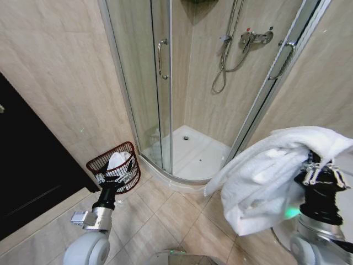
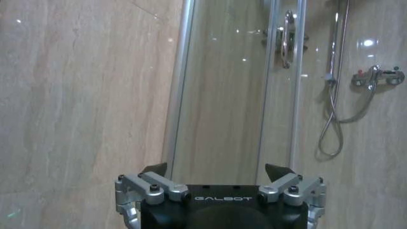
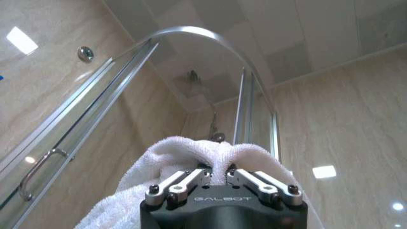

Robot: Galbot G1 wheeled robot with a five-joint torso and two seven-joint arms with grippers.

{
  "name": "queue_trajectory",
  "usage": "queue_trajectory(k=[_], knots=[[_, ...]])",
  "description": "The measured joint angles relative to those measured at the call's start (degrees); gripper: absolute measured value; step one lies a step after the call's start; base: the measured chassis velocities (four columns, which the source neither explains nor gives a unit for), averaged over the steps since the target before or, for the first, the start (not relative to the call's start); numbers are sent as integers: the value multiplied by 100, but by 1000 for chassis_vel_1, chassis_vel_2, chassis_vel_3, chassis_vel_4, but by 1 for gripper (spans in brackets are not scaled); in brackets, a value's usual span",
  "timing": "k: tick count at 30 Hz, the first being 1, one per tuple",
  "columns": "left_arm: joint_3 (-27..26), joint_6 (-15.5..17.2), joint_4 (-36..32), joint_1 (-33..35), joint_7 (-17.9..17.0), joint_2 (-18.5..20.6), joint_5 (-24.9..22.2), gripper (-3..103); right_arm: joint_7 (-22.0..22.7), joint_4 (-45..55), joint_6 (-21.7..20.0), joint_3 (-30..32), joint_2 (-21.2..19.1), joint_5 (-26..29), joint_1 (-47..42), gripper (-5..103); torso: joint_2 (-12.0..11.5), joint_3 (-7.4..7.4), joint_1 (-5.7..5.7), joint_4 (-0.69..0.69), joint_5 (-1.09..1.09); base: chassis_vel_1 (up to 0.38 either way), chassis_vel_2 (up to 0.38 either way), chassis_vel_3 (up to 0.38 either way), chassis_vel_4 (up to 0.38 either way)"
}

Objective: Discard the used towel into the hamper.

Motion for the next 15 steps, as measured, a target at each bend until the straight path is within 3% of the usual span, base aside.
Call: queue_trajectory(k=[15], knots=[[0,0,0,0,0,0,0,100,0,183,-72,10,-18,86,4,9,266,159,108,0,0,0,0,0,0]])
